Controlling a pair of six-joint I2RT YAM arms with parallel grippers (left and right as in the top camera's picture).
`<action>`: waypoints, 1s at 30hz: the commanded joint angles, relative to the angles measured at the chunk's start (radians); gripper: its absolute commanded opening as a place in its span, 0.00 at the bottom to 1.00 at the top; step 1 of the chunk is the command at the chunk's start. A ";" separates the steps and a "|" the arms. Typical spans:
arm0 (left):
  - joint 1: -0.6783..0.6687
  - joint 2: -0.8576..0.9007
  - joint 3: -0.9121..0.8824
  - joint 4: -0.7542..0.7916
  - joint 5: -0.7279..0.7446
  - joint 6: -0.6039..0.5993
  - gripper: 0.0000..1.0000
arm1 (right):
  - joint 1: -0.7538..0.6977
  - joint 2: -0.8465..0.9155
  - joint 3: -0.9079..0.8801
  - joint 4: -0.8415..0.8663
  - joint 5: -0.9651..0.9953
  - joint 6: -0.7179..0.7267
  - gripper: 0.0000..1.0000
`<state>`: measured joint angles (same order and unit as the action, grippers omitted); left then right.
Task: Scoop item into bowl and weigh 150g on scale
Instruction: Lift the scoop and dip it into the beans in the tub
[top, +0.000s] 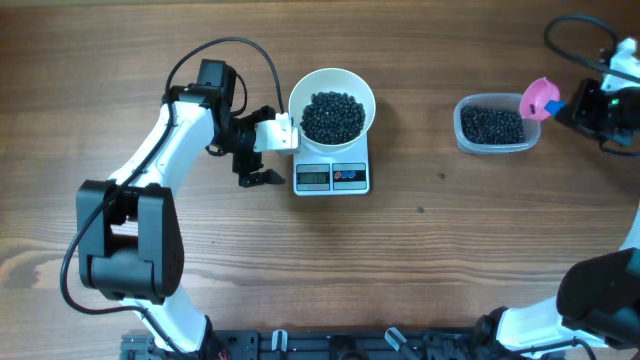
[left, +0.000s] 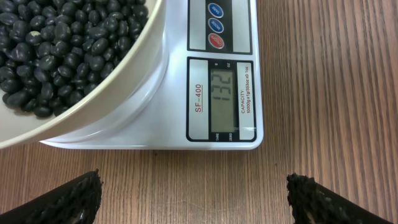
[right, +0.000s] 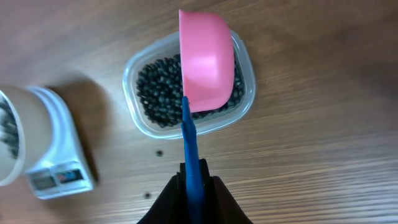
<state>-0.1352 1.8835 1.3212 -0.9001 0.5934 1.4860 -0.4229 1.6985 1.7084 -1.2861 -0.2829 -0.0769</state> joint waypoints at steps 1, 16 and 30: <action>0.003 0.011 -0.010 -0.001 0.019 -0.002 1.00 | 0.059 0.010 0.028 0.020 0.074 -0.145 0.05; 0.003 0.011 -0.010 -0.001 0.019 -0.001 1.00 | 0.283 0.010 0.028 0.046 0.396 -0.369 0.04; 0.003 0.011 -0.010 -0.001 0.019 -0.001 1.00 | 0.290 0.014 -0.034 -0.011 0.358 -0.351 0.05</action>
<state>-0.1352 1.8835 1.3212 -0.8997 0.5934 1.4860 -0.1352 1.6985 1.7058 -1.3163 0.0570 -0.4248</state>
